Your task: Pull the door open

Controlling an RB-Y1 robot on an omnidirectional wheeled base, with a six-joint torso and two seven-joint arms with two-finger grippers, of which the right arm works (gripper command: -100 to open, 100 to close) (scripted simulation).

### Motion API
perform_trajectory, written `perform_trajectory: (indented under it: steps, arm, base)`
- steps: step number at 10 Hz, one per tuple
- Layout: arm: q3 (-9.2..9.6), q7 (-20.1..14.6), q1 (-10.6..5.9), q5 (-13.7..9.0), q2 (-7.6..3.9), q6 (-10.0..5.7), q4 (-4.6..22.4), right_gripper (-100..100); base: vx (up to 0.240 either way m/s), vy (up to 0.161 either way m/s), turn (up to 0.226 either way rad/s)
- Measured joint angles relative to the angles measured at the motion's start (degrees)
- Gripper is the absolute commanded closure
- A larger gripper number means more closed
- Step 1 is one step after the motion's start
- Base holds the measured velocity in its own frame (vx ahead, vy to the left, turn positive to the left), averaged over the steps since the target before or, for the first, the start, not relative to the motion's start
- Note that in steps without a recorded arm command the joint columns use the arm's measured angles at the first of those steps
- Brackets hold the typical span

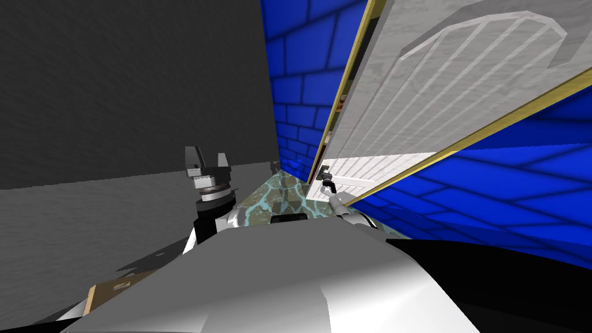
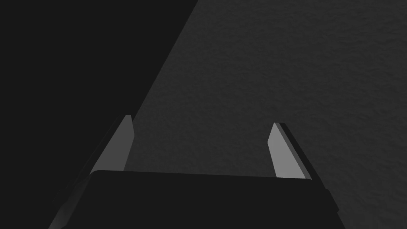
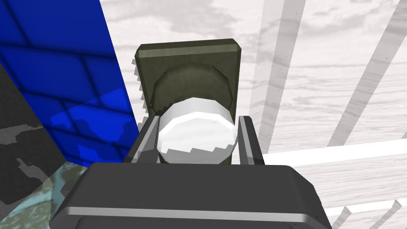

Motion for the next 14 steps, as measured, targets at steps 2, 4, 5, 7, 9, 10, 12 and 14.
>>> perform_trajectory:
  steps: [2,4,5,7,9,10,12,14]
  arm:
    - [0.31,-0.46,-0.04,0.01,-0.3,0.06,0.24,100]
    - [0.02,-0.08,0.24,-0.06,-0.03,0.28,-0.53,100]
    - [0.22,-0.19,-0.1,0.0,-0.14,0.06,0.08,100]
    - [0.14,-0.15,0.28,-0.08,0.01,0.41,-0.16,100]
    - [0.54,-0.44,0.0,0.01,-0.11,0.12,0.32,100]
    - [1.04,-1.3,-0.52,0.12,-0.58,-0.62,1.43,100]
    - [1.65,-2.43,-1.4,0.28,-1.03,-1.69,3.48,100]
    - [0.56,-0.88,0.86,-0.15,-0.47,0.43,-0.61,100]
  base:
    - [-0.205,-0.024,0.048]
    - [-0.21,-0.023,0.039]
    - [-0.165,-0.039,0.054]
    - [-0.128,-0.08,0.069]
    - [-0.131,-0.074,0.051]
    - [-0.152,-0.068,0.068]
    - [-0.089,-0.076,0.064]
    - [-0.064,-0.088,0.091]
